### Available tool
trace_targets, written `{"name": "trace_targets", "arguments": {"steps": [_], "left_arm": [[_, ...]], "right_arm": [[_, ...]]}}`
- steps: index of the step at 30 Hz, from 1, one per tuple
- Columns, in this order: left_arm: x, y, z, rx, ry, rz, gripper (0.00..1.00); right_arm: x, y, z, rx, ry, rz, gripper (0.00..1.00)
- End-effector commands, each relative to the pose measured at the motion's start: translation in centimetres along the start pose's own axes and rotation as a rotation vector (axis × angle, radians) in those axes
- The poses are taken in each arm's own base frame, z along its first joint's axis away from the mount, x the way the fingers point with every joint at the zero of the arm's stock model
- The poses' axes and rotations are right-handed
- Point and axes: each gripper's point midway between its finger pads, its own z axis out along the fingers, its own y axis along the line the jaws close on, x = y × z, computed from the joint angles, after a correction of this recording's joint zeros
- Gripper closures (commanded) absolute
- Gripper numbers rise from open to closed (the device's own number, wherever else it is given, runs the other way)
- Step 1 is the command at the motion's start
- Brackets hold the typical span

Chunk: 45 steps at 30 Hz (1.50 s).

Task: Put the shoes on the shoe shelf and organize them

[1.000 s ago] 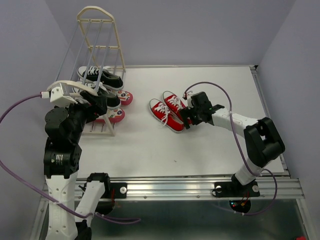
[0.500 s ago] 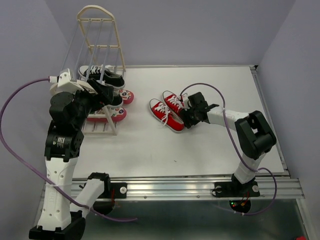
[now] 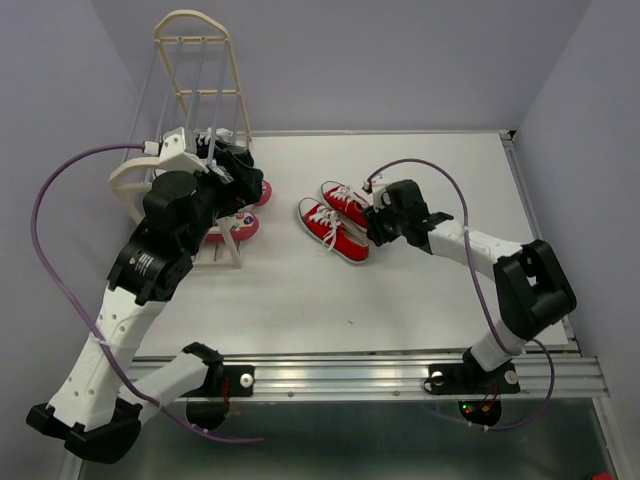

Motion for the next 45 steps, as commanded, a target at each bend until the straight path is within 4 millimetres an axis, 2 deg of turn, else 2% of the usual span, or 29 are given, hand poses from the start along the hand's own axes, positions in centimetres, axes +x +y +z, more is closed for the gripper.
{"name": "trace_targets", "arguments": {"steps": [1,3,6,8,10,12,15,16,18,21,23,25,27,28,31,37,40,43,45], "left_arm": [[-3.5,0.2,-2.4,-0.019,-0.148,-0.076,0.01],[-3.1,-0.3,-2.4,0.014,-0.131,-0.078,0.01],[-2.1,-1.5,-1.5,0.066,-0.094,-0.082,0.01],[-0.8,-2.6,-0.6,0.097,-0.052,-0.074,0.01],[0.1,-3.4,-0.1,0.111,-0.029,-0.067,0.01],[0.7,-3.8,0.4,0.107,-0.016,-0.058,0.01],[1.7,-4.7,0.8,0.116,0.008,-0.044,0.01],[1.8,-4.8,0.9,0.118,0.01,-0.042,0.01],[2.2,-4.7,1.2,0.109,0.017,-0.034,0.01],[2.6,-4.6,1.6,0.096,0.02,-0.028,0.01],[2.9,-4.6,2.0,0.09,0.028,-0.024,0.01],[3.1,-4.6,2.3,0.086,0.03,-0.022,0.01],[3.3,-4.7,2.7,0.084,0.037,-0.018,0.01],[3.6,-4.7,3.1,0.08,0.045,-0.015,0.01],[4.1,-4.8,3.3,0.083,0.057,-0.01,0.01],[4.7,-4.7,3.5,0.081,0.067,-0.011,0.01],[4.8,-4.5,3.6,0.074,0.067,-0.008,0.01],[4.7,-4.5,3.6,0.072,0.061,-0.006,0.01],[4.5,-4.8,3.6,0.078,0.06,-0.001,0.01]], "right_arm": [[-9.3,-2.6,-5.5,0.159,-0.342,0.045,0.99],[-10.3,-2.7,-7.3,0.171,-0.387,0.057,0.99],[-12.4,-2.2,-11.5,0.155,-0.529,0.044,0.99],[-12.5,-2.1,-12.4,0.15,-0.548,0.036,0.99],[-11.9,-2.2,-12.5,0.16,-0.523,0.033,0.99],[-10.3,-2.9,-11.5,0.199,-0.464,0.083,0.99],[-4.7,-3.6,-9.1,0.262,-0.256,0.177,0.99],[-3.4,-3.6,-8.7,0.28,-0.209,0.225,0.99],[-0.5,-3.6,-8.3,0.31,-0.112,0.294,0.99],[4.1,-2.4,-8.9,0.294,-0.015,0.345,0.97],[4.9,-0.8,-9.0,0.215,-0.015,0.369,0.9],[4.6,0.8,-9.4,0.115,-0.052,0.366,0.89],[3.9,2.5,-9.5,0.017,-0.06,0.359,0.75],[3.3,2.6,-9.4,0.0,-0.074,0.333,0.28],[2.4,1.8,-9.1,0.033,-0.083,0.311,0.0],[0.3,-0.1,-8.6,0.111,-0.105,0.246,0.0],[1.4,0.6,-7.4,0.073,-0.055,0.233,0.0],[3.8,0.9,-5.7,0.068,0.034,0.232,0.0],[5.3,0.3,-4.8,0.105,0.095,0.232,0.0]]}}
